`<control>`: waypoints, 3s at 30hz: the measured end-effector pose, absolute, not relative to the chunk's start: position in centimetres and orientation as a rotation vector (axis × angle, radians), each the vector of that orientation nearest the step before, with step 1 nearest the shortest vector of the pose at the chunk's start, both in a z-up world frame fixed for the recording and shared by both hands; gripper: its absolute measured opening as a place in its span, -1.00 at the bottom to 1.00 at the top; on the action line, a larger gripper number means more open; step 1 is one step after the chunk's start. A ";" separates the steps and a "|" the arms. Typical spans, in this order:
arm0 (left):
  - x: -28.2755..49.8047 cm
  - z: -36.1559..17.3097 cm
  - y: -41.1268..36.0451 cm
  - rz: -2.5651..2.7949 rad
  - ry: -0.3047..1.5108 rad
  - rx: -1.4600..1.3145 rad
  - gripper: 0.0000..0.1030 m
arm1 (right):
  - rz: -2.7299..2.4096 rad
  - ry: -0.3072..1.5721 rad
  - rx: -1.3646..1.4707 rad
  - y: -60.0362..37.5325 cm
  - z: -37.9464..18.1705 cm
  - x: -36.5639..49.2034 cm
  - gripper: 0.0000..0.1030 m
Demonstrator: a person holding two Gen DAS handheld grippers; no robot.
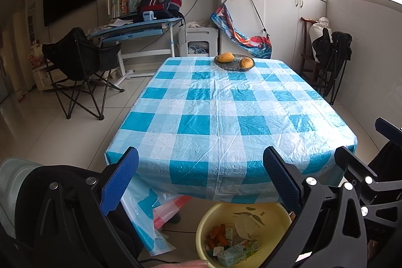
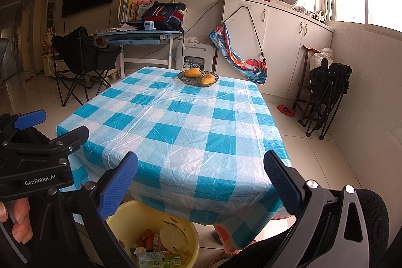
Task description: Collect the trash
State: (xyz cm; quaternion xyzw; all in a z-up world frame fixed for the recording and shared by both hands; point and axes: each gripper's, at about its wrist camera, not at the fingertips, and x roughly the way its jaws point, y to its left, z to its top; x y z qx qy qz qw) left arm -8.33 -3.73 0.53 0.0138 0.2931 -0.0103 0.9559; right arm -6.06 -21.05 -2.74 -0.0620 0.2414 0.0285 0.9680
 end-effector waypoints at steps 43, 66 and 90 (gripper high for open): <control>-8.1 0.5 -3.3 -0.018 0.595 0.028 0.86 | 0.058 0.490 -0.127 -21.0 -2.7 -6.0 0.86; -8.0 0.4 -3.4 -0.018 0.595 0.030 0.86 | 0.057 0.492 -0.127 -21.0 -2.7 -6.0 0.86; -7.4 -0.8 -3.6 -0.030 0.639 0.017 0.86 | -0.018 0.546 -0.161 -22.0 -3.9 -5.8 0.86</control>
